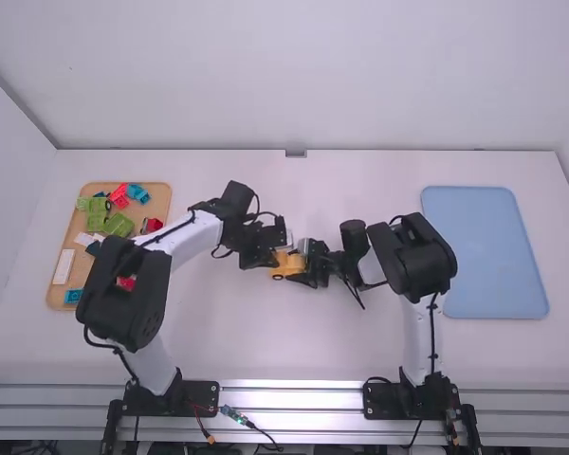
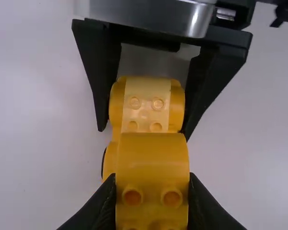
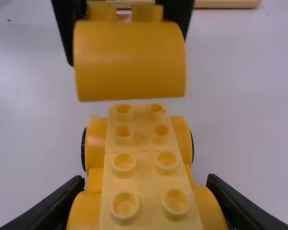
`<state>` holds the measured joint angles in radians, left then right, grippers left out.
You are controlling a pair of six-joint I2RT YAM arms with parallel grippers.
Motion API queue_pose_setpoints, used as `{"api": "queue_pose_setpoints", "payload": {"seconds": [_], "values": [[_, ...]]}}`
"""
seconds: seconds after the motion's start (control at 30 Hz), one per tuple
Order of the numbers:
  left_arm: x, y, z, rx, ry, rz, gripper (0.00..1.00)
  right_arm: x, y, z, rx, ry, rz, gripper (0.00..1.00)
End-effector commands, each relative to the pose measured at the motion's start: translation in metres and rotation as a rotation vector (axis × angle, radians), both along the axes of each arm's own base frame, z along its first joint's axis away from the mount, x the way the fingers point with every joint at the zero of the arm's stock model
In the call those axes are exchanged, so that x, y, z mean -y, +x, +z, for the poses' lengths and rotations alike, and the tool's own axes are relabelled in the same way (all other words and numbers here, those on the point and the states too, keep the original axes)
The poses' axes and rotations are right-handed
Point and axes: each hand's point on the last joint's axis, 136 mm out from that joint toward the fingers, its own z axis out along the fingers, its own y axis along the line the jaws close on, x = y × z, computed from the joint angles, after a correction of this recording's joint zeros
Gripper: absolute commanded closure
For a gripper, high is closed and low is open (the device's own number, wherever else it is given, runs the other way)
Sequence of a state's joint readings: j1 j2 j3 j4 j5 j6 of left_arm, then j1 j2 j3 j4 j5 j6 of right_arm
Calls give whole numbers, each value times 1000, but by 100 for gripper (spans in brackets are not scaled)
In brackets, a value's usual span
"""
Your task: Assemble lego blocks to make yellow taxi
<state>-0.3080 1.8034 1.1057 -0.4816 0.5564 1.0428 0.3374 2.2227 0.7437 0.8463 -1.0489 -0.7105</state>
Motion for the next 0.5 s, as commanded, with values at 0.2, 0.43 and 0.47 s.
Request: {"api": "queue_pose_setpoints", "payload": {"seconds": [0.2, 0.43, 0.47], "values": [[22, 2, -1, -6, 14, -49, 99, -1, -7, -5, -24, 7, 19, 37], [25, 2, -1, -3, 5, -56, 98, -1, -9, -4, -26, 16, 30, 37], [25, 2, -2, -3, 2, -57, 99, -1, -9, -4, -26, 16, 30, 38]]}}
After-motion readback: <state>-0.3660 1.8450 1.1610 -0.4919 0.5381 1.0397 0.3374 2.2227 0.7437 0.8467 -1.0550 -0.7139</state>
